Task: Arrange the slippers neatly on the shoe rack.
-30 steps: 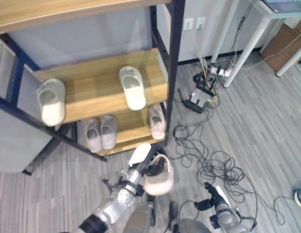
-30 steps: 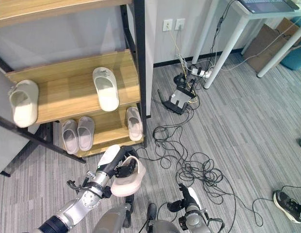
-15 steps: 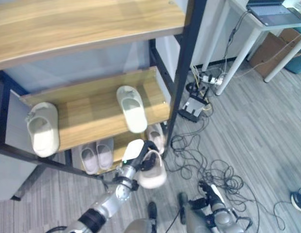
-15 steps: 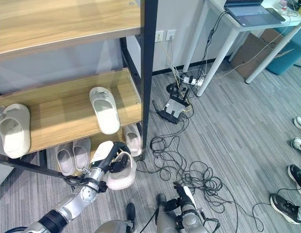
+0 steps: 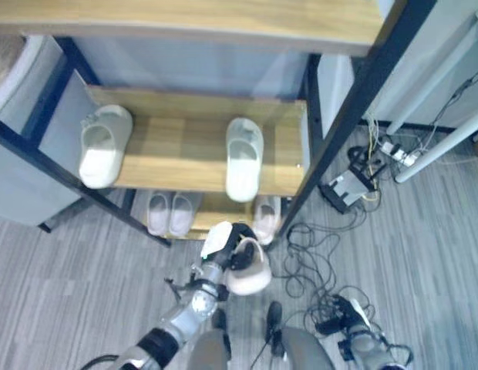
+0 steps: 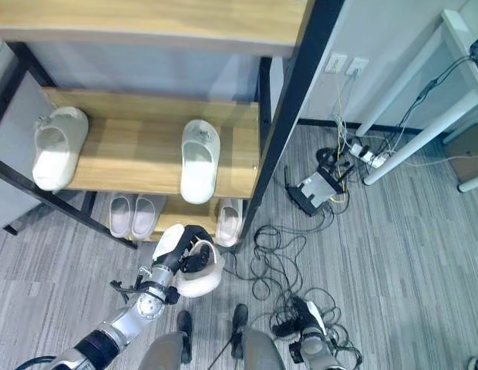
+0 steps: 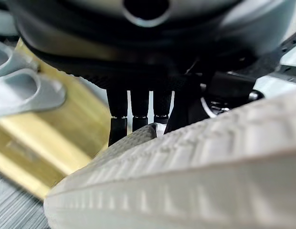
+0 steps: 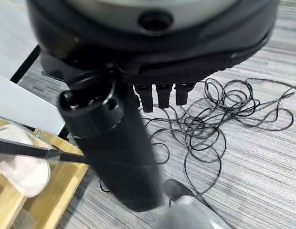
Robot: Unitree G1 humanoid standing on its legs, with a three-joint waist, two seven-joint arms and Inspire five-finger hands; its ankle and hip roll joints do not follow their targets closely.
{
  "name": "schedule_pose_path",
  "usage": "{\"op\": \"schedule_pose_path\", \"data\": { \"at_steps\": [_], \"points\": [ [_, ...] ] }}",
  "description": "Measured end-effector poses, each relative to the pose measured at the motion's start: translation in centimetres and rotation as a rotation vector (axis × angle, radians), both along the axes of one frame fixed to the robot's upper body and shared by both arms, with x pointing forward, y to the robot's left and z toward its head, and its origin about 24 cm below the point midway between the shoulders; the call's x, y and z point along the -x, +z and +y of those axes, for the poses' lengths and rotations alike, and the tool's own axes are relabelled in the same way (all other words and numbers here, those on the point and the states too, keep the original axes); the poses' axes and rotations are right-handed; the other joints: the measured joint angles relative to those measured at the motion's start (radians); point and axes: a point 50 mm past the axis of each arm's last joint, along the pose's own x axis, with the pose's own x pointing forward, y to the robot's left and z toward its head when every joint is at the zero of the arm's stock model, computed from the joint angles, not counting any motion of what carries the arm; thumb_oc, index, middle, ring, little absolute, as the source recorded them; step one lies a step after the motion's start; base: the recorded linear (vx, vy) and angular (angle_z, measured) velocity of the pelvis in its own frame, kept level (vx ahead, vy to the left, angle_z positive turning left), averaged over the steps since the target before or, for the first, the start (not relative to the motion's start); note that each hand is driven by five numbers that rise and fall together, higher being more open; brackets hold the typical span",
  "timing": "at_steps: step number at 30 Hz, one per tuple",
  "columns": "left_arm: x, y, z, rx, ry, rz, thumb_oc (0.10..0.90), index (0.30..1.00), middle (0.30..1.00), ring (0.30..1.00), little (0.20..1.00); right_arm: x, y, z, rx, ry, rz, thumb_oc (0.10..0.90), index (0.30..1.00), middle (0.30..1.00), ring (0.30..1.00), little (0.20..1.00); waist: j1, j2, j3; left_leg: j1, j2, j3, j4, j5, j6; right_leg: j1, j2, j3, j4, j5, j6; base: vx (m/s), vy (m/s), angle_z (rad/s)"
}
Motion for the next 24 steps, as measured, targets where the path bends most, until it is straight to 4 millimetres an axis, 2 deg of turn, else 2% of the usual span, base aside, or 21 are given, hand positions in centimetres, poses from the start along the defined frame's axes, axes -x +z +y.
{"op": "schedule_pose_path", "data": {
  "at_steps": [4,8,9,12,13,17,18,20,22,24],
  "points": [
    [-3.4,3.2,0.8,-0.055,0.035,-0.127,0.400,0.300,0.300,0.300,0.300,-3.9,2.2,0.0,0.018,0.008,-0.114,0.800,0.900,0.900,0.900,0.900,-0.003,-0.013,0.119,-0.170,0.006,0.007,0.237,-0.088,0.024,-0.154,-0.034,0.019,0.193,-0.059,0.008,-0.01,0.060,-0.04],
    [-3.8,3.9,1.2,-0.062,0.055,-0.167,0.400,0.300,0.300,0.300,0.300,-4.5,2.7,-0.2,0.033,0.003,-0.138,0.800,0.900,0.900,0.900,0.900,-0.004,-0.008,0.140,-0.209,0.005,0.015,0.311,-0.122,0.038,-0.193,-0.042,0.041,0.255,-0.077,0.020,0.03,0.081,-0.07],
    [-4.2,5.1,1.1,-0.061,0.053,-0.234,0.400,0.300,0.300,0.300,0.300,-4.8,2.9,-0.4,0.050,0.001,-0.153,0.800,0.900,0.900,0.900,0.900,0.000,-0.001,0.139,-0.263,0.007,0.013,0.382,-0.157,0.045,-0.250,-0.047,0.055,0.326,-0.111,0.019,-0.01,0.042,0.01],
    [-5.0,7.3,1.2,-0.061,0.063,-0.335,0.400,0.300,0.300,0.300,0.300,-5.5,3.5,-0.2,0.055,0.010,-0.186,0.800,0.900,0.900,0.900,0.900,-0.002,0.004,0.142,-0.340,0.009,0.019,0.446,-0.176,0.053,-0.329,-0.047,0.067,0.387,-0.124,0.024,-0.01,0.042,-0.07],
    [-5.8,8.9,0.9,-0.062,0.068,-0.403,0.400,0.300,0.300,0.300,0.300,-5.8,3.8,-0.3,0.071,0.021,-0.199,0.800,0.900,0.900,0.900,0.900,-0.005,0.013,0.146,-0.391,0.014,0.022,0.489,-0.190,0.059,-0.379,-0.047,0.072,0.420,-0.129,0.025,-0.01,0.030,-0.11],
    [-7.3,13.3,0.1,-0.106,0.075,-0.592,0.400,0.300,0.300,0.300,0.300,-6.8,4.6,-0.2,0.100,0.057,-0.237,0.800,0.900,0.900,0.900,0.900,-0.012,0.019,0.149,-0.488,0.021,0.028,0.550,-0.201,0.068,-0.481,-0.047,0.086,0.478,-0.134,0.023,0.01,0.018,-0.07],
    [-7.7,15.4,-0.3,-0.104,0.079,-0.678,0.400,0.300,0.300,0.300,0.300,-7.2,5.1,0.0,0.110,0.075,-0.265,0.800,0.900,0.900,0.900,0.900,-0.022,0.024,0.148,-0.536,0.021,0.025,0.573,-0.202,0.069,-0.527,-0.049,0.088,0.500,-0.137,0.023,0.00,0.000,0.00],
    [-7.8,17.9,-0.7,-0.093,0.076,-0.786,0.400,0.300,0.300,0.300,0.300,-7.9,5.9,-0.1,0.115,0.090,-0.310,0.800,0.900,0.900,0.900,0.900,-0.028,0.026,0.150,-0.592,0.023,0.023,0.603,-0.204,0.072,-0.582,-0.052,0.089,0.530,-0.139,0.021,0.00,0.000,0.00],
    [-8.0,19.6,-1.3,-0.094,0.076,-0.847,0.400,0.300,0.300,0.300,0.300,-8.5,6.5,0.0,0.124,0.103,-0.336,0.800,0.900,0.900,0.900,0.900,-0.038,0.030,0.150,-0.630,0.028,0.025,0.613,-0.203,0.071,-0.624,-0.049,0.096,0.536,-0.137,0.019,-0.01,0.020,-0.06],
    [-8.0,22.6,-2.2,-0.159,0.067,-1.012,0.400,0.300,0.300,0.300,0.300,-9.7,8.1,-0.4,0.148,0.135,-0.410,0.800,0.900,0.900,0.900,0.900,-0.038,0.044,0.151,-0.735,0.036,0.024,0.658,-0.207,0.078,-0.724,-0.049,0.100,0.575,-0.136,0.011,0.02,0.022,-0.07]
  ]
}}
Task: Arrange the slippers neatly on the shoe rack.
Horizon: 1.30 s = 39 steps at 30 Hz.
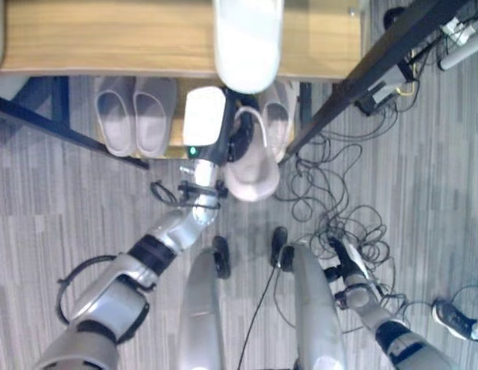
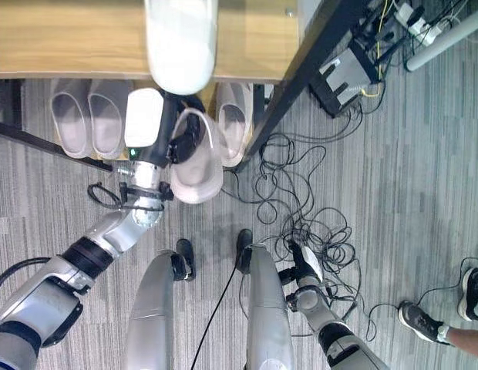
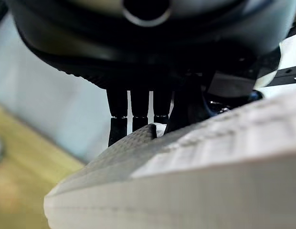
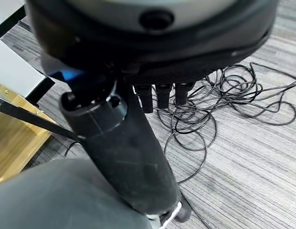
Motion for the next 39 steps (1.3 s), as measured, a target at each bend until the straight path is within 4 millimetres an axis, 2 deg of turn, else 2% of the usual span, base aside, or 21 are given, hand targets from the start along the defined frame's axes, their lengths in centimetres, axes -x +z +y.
{"op": "schedule_pose_path", "data": {
  "at_steps": [1,2,4,6,8,11,13,18,21,23,24,26,27,28,31,33,35,36,37,38,39],
  "points": [
    [0.0,0.6,-0.1,-0.021,0.007,-0.025,0.400,0.300,0.300,0.300,0.300,-0.4,0.4,0.0,0.001,0.004,-0.014,0.800,0.900,0.900,0.900,0.900,-0.005,0.001,0.000,-0.029,0.001,-0.001,0.015,0.001,-0.002,-0.029,0.000,0.000,0.015,0.002,0.001,0.01,0.041,-0.02],
    [-0.1,1.6,0.1,-0.034,0.027,-0.058,0.400,0.300,0.300,0.300,0.300,-1.5,2.4,0.2,-0.003,0.028,-0.075,0.800,0.900,0.900,0.900,0.900,-0.013,0.004,0.008,-0.070,0.001,-0.002,0.042,-0.002,0.003,-0.070,0.000,0.001,0.042,0.002,-0.003,0.00,0.040,-0.03],
    [0.1,2.5,0.9,-0.039,0.057,-0.089,0.400,0.300,0.300,0.300,0.300,-0.6,5.9,-0.3,0.025,0.102,-0.232,0.800,0.900,0.900,0.900,0.900,-0.024,0.015,0.017,-0.122,0.014,-0.002,0.082,-0.015,0.002,-0.124,0.013,0.011,0.069,0.000,-0.003,0.00,0.033,-0.17],
    [-0.2,3.6,4.2,-0.094,0.194,-0.112,0.400,0.300,0.300,0.300,0.300,0.4,9.7,-0.9,0.007,0.155,-0.420,0.800,0.900,0.900,0.900,0.900,-0.054,0.012,0.019,-0.178,0.039,-0.009,0.121,-0.027,0.009,-0.170,0.029,0.005,0.082,0.006,-0.009,0.01,0.010,-0.28],
    [-0.3,4.3,5.4,-0.109,0.250,-0.127,0.400,0.300,0.300,0.300,0.300,0.7,10.7,-1.2,-0.011,0.147,-0.483,0.800,0.900,0.900,0.900,0.900,-0.069,0.012,0.018,-0.204,0.047,-0.016,0.133,-0.029,0.010,-0.189,0.035,0.001,0.085,0.007,-0.012,0.00,0.004,-0.11],
    [0.1,6.1,6.6,-0.126,0.293,-0.192,0.400,0.300,0.300,0.300,0.300,0.8,11.1,-1.0,-0.015,0.162,-0.505,0.800,0.900,0.900,0.900,0.900,-0.070,0.011,0.017,-0.258,0.053,-0.029,0.148,-0.029,0.007,-0.235,0.042,-0.008,0.088,0.011,-0.018,0.00,0.025,-0.04],
    [0.6,9.0,7.6,-0.150,0.354,-0.288,0.400,0.300,0.300,0.300,0.300,1.2,11.2,-0.7,-0.028,0.185,-0.519,0.800,0.900,0.900,0.900,0.900,-0.070,0.012,0.017,-0.332,0.054,-0.041,0.163,-0.021,0.000,-0.299,0.043,-0.018,0.096,0.020,-0.023,-0.02,0.042,-0.01],
    [1.3,12.7,9.4,-0.165,0.475,-0.398,0.400,0.300,0.300,0.300,0.300,2.4,10.4,-0.7,-0.047,0.177,-0.497,0.800,0.900,0.900,0.900,0.900,-0.071,0.012,0.019,-0.443,0.055,-0.054,0.237,-0.036,0.009,-0.398,0.036,-0.026,0.160,0.011,-0.027,0.00,0.013,-0.01],
    [1.1,12.8,9.5,-0.170,0.497,-0.414,0.400,0.300,0.300,0.300,0.300,3.0,10.2,-0.6,-0.063,0.182,-0.504,0.800,0.900,0.900,0.900,0.900,-0.072,0.012,0.019,-0.467,0.055,-0.064,0.292,-0.060,0.014,-0.417,0.031,-0.026,0.211,-0.012,-0.024,0.03,0.004,-0.02],
    [1.4,13.2,9.2,-0.177,0.492,-0.458,0.400,0.300,0.300,0.300,0.300,3.5,10.9,-0.6,-0.075,0.193,-0.542,0.800,0.900,0.900,0.900,0.900,-0.074,0.011,0.019,-0.508,0.056,-0.069,0.353,-0.075,0.021,-0.458,0.025,-0.021,0.276,-0.035,-0.025,0.07,0.001,0.00],
    [1.9,14.3,9.3,-0.194,0.486,-0.494,0.400,0.300,0.300,0.300,0.300,4.3,11.9,-0.8,-0.082,0.194,-0.586,0.800,0.900,0.900,0.900,0.900,-0.076,0.011,0.019,-0.565,0.059,-0.078,0.420,-0.100,0.030,-0.510,0.021,-0.020,0.338,-0.054,-0.024,0.06,0.037,-0.09],
    [2.3,15.3,10.2,-0.198,0.508,-0.511,0.400,0.300,0.300,0.300,0.300,5.0,12.7,-0.7,-0.080,0.222,-0.620,0.800,0.900,0.900,0.900,0.900,-0.077,0.007,0.021,-0.617,0.075,-0.091,0.493,-0.125,0.038,-0.556,0.030,-0.024,0.395,-0.063,-0.027,0.07,0.048,-0.27],
    [2.4,15.3,10.8,-0.195,0.526,-0.498,0.400,0.300,0.300,0.300,0.300,5.1,12.9,-0.7,-0.092,0.225,-0.637,0.800,0.900,0.900,0.900,0.900,-0.079,-0.006,0.045,-0.619,0.090,-0.088,0.537,-0.143,0.034,-0.562,0.033,-0.021,0.433,-0.073,-0.031,0.10,0.074,-0.33],
    [2.0,14.6,10.6,-0.172,0.502,-0.477,0.400,0.300,0.300,0.300,0.300,5.8,12.1,-0.6,-0.107,0.215,-0.604,0.800,0.900,0.900,0.900,0.900,-0.078,-0.011,0.049,-0.624,0.097,-0.092,0.607,-0.177,0.039,-0.574,0.038,-0.010,0.504,-0.096,-0.023,0.09,0.060,-0.22],
    [1.8,14.5,10.1,-0.112,0.463,-0.459,0.400,0.300,0.300,0.300,0.300,6.3,11.7,-0.4,-0.111,0.225,-0.582,0.800,0.900,0.900,0.900,0.900,-0.076,-0.012,0.050,-0.631,0.103,-0.094,0.675,-0.209,0.046,-0.592,0.042,0.003,0.572,-0.123,-0.025,0.09,0.044,-0.10],
    [1.1,13.8,8.8,-0.084,0.417,-0.426,0.400,0.300,0.300,0.300,0.300,7.0,12.2,-0.3,-0.100,0.254,-0.586,0.800,0.900,0.900,0.900,0.900,-0.079,-0.017,0.052,-0.640,0.123,-0.089,0.794,-0.269,0.059,-0.621,0.055,0.030,0.687,-0.161,-0.014,0.07,0.070,-0.23],
    [0.7,13.7,8.2,-0.081,0.411,-0.424,0.400,0.300,0.300,0.300,0.300,7.3,13.0,-0.1,-0.095,0.281,-0.604,0.800,0.900,0.900,0.900,0.900,-0.095,-0.023,0.051,-0.653,0.135,-0.078,0.837,-0.291,0.073,-0.648,0.063,0.047,0.728,-0.168,-0.007,0.03,0.065,-0.22],
    [-0.2,13.8,7.9,-0.123,0.453,-0.429,0.400,0.300,0.300,0.300,0.300,7.8,13.5,0.3,-0.111,0.301,-0.617,0.800,0.900,0.900,0.900,0.900,-0.106,-0.037,0.054,-0.653,0.144,-0.059,0.864,-0.309,0.086,-0.670,0.078,0.075,0.756,-0.170,-0.002,0.01,0.019,-0.23],
    [-0.3,14.7,8.1,-0.133,0.484,-0.442,0.400,0.300,0.300,0.300,0.300,7.9,13.6,0.5,-0.117,0.311,-0.619,0.800,0.900,0.900,0.900,0.900,-0.123,-0.040,0.055,-0.655,0.154,-0.055,0.877,-0.313,0.086,-0.675,0.082,0.079,0.768,-0.168,-0.002,0.00,-0.005,-0.18],
    [-0.5,15.4,8.6,-0.108,0.515,-0.428,0.722,0.782,0.782,0.782,0.782,8.1,13.7,0.3,-0.119,0.312,-0.612,0.800,0.900,0.900,0.900,0.900,-0.131,-0.041,0.054,-0.652,0.157,-0.051,0.885,-0.320,0.094,-0.675,0.084,0.084,0.776,-0.172,0.001,0.00,-0.017,-0.11],
    [-0.5,15.7,8.7,-0.090,0.515,-0.419,0.800,0.900,0.900,0.900,0.900,8.1,13.7,0.1,-0.105,0.321,-0.604,0.800,0.900,0.900,0.900,0.900,-0.133,-0.042,0.055,-0.652,0.158,-0.050,0.885,-0.322,0.097,-0.677,0.084,0.084,0.776,-0.171,0.001,0.00,0.000,0.00]
  ]
}}
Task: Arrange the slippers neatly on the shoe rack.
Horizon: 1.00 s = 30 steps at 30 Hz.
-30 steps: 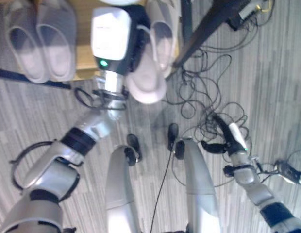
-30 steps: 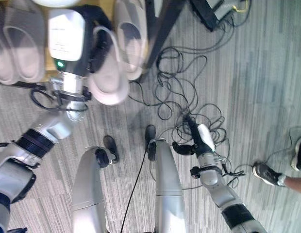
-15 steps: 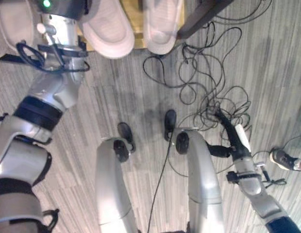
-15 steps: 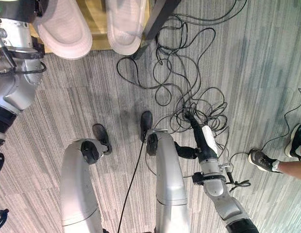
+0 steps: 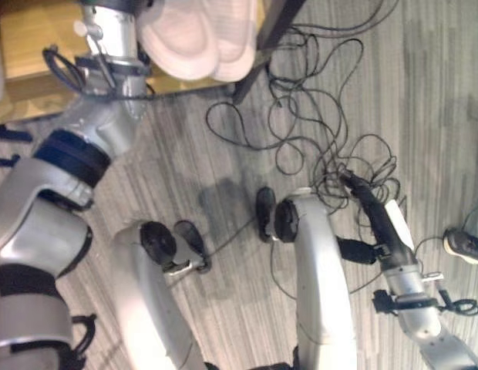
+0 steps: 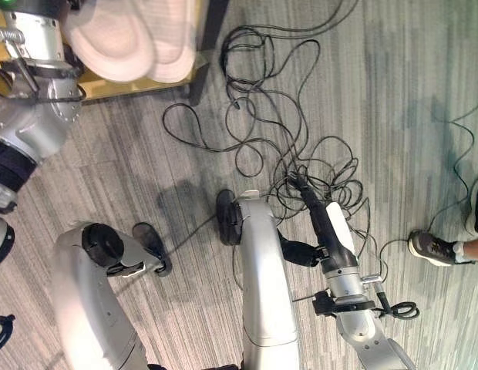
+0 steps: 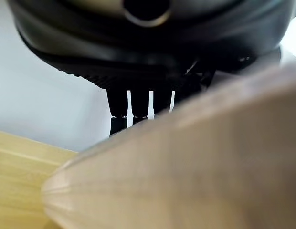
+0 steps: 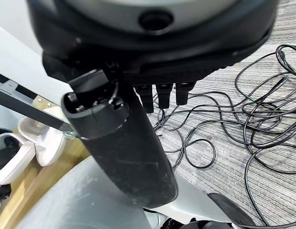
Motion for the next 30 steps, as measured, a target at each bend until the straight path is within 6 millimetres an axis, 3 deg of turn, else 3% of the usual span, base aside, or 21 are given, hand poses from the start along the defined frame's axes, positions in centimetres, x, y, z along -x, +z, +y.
{"op": "schedule_pose_path", "data": {
  "at_steps": [2,4,6,11,16,17,18,19,20,22,24,30],
  "points": [
    [0.0,0.2,0.0,0.011,-0.007,0.007,0.800,0.900,0.900,0.900,0.900,0.7,0.6,-1.0,0.051,-0.002,0.009,0.800,0.900,0.900,0.900,0.900,0.001,-0.003,0.000,0.003,-0.002,0.002,0.005,-0.002,0.002,-0.001,-0.003,0.003,0.011,-0.005,-0.005,0.01,0.010,0.05],
    [-0.3,-0.4,-0.2,0.008,-0.025,0.060,0.800,0.900,0.900,0.900,0.900,0.6,1.3,-2.0,0.039,-0.036,-0.010,0.800,0.900,0.900,0.900,0.900,0.004,-0.024,0.000,0.016,-0.002,-0.007,0.041,-0.014,-0.015,0.004,-0.002,0.002,0.052,-0.020,-0.017,0.08,0.034,0.03],
    [-0.9,-1.3,0.6,0.024,0.001,0.130,0.800,0.900,0.900,0.900,0.900,0.4,1.9,-2.3,0.037,-0.049,-0.034,0.800,0.900,0.900,0.900,0.900,0.004,-0.024,-0.001,0.022,-0.001,-0.022,0.102,-0.047,-0.010,0.008,-0.003,0.000,0.115,-0.046,-0.019,0.03,0.022,0.00],
    [-1.6,-2.1,1.3,0.021,0.034,0.205,0.800,0.900,0.900,0.900,0.900,0.4,1.8,-2.4,0.062,-0.037,-0.010,0.800,0.900,0.900,0.900,0.900,0.001,-0.025,-0.001,0.029,-0.010,-0.035,0.155,-0.060,-0.015,0.016,-0.001,0.005,0.170,-0.059,-0.019,0.00,0.002,0.01],
    [-2.2,-3.1,1.5,0.028,0.027,0.318,0.800,0.900,0.900,0.900,0.900,0.8,2.1,-3.2,0.101,-0.062,0.006,0.800,0.900,0.900,0.900,0.900,0.007,-0.025,-0.002,0.038,-0.023,-0.043,0.250,-0.108,-0.021,0.007,-0.013,0.022,0.287,-0.117,-0.015,0.03,0.005,0.14],
    [-2.5,-4.4,1.2,0.052,-0.005,0.357,0.800,0.900,0.900,0.900,0.900,0.5,-0.4,-3.6,0.039,-0.100,0.037,0.800,0.900,0.900,0.900,0.900,0.020,-0.027,-0.007,0.043,-0.027,-0.039,0.259,-0.115,-0.028,0.006,-0.024,0.033,0.310,-0.128,-0.006,0.04,-0.014,0.26],
    [-2.7,-5.8,0.9,0.055,-0.030,0.391,0.800,0.900,0.900,0.900,0.900,-0.8,-3.5,-3.4,-0.018,-0.147,0.093,0.800,0.900,0.900,0.900,0.900,0.017,-0.039,-0.011,0.066,-0.040,-0.042,0.259,-0.118,-0.029,0.033,-0.031,0.030,0.318,-0.146,-0.011,0.04,-0.029,0.25],
    [-3.3,-7.1,0.7,0.076,-0.033,0.451,0.800,0.900,0.900,0.900,0.900,-2.6,-6.8,-3.1,0.038,-0.190,0.247,0.800,0.900,0.900,0.900,0.900,0.011,-0.042,-0.012,0.090,-0.054,-0.047,0.260,-0.121,-0.032,0.056,-0.034,0.027,0.320,-0.157,-0.024,0.01,-0.030,0.34],
    [-3.6,-6.9,-0.7,0.114,-0.101,0.478,0.800,0.900,0.900,0.900,0.900,-2.7,-9.2,-3.2,0.119,-0.198,0.388,0.800,0.900,0.900,0.900,0.900,0.043,-0.021,-0.008,0.096,-0.055,-0.017,0.259,-0.124,-0.033,0.040,-0.041,0.060,0.342,-0.167,-0.020,0.01,-0.035,0.20],
    [-3.5,-6.1,0.1,0.156,-0.096,0.474,0.800,0.900,0.900,0.900,0.900,-3.2,-8.7,-1.5,0.114,-0.133,0.348,0.800,0.900,0.900,0.900,0.900,0.052,-0.010,-0.007,0.091,-0.060,-0.018,0.281,-0.125,-0.036,0.028,-0.050,0.062,0.373,-0.173,-0.025,-0.02,-0.015,0.19],
    [-3.4,-5.1,-0.7,0.144,-0.132,0.485,0.800,0.900,0.900,0.900,0.900,-3.5,-8.0,-0.6,0.091,-0.104,0.305,0.800,0.900,0.900,0.900,0.900,0.053,-0.008,-0.006,0.097,-0.073,-0.023,0.323,-0.132,-0.049,0.029,-0.070,0.067,0.433,-0.203,-0.047,-0.05,-0.009,0.27],
    [-3.7,-6.2,-2.1,0.186,-0.213,0.542,0.800,0.900,0.900,0.900,0.900,-1.9,-9.7,-1.0,0.103,-0.121,0.393,0.800,0.900,0.900,0.900,0.900,0.056,-0.008,-0.005,0.108,-0.089,-0.045,0.365,-0.139,-0.065,0.048,-0.072,0.061,0.476,-0.216,-0.045,-0.04,-0.005,0.06]
  ]
}}
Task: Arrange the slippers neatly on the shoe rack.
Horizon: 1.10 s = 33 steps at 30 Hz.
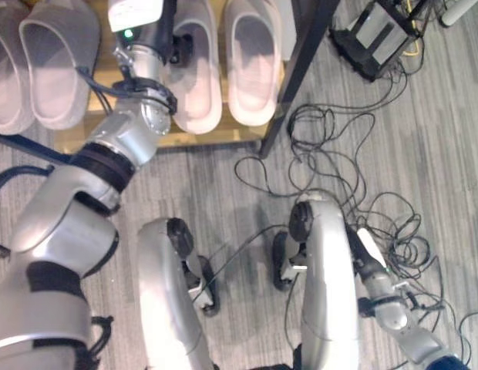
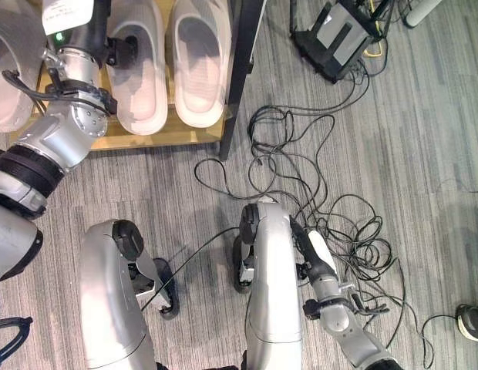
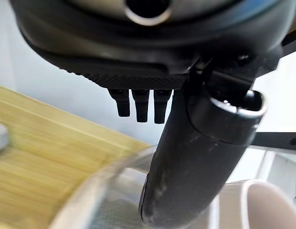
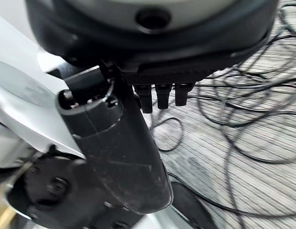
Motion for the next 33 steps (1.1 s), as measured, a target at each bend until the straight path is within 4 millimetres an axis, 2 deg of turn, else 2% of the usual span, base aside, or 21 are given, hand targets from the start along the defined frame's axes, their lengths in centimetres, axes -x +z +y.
{"op": "schedule_pose_path", "data": {
  "at_steps": [8,21,27,33],
  "points": [
    [0.1,0.0,-1.6,0.007,-0.079,0.014,0.800,0.900,0.900,0.900,0.900,0.2,-0.6,0.2,0.037,0.026,0.035,0.800,0.900,0.900,0.900,0.900,0.001,0.001,0.000,0.003,0.001,0.001,0.000,-0.002,0.002,0.000,0.002,0.001,0.002,-0.003,0.000,0.00,0.000,0.00],
    [0.0,-0.1,-1.5,0.003,-0.075,0.038,0.800,0.900,0.900,0.900,0.900,-0.5,-1.6,1.0,0.054,0.055,0.100,0.800,0.900,0.900,0.900,0.900,0.008,0.002,0.002,0.021,-0.004,0.001,0.000,-0.012,-0.009,0.013,0.000,0.003,0.014,-0.019,-0.004,0.00,0.000,0.00],
    [0.0,-0.1,-1.5,-0.004,-0.078,0.059,0.800,0.900,0.900,0.900,0.900,-0.4,-1.8,1.1,0.059,0.058,0.104,0.800,0.900,0.900,0.900,0.900,0.031,0.010,0.007,0.025,-0.006,-0.001,0.002,-0.014,-0.011,0.013,-0.002,0.004,0.022,-0.027,-0.009,0.00,0.000,0.00],
    [0.3,0.2,-2.1,-0.012,-0.111,0.052,0.800,0.900,0.900,0.900,0.900,-0.3,-2.0,1.5,0.068,0.071,0.104,0.800,0.900,0.900,0.900,0.900,0.036,0.010,0.007,0.026,-0.016,-0.008,0.018,-0.022,-0.019,0.016,-0.009,0.003,0.042,-0.040,-0.012,0.01,-0.006,0.04]
  ]
}}
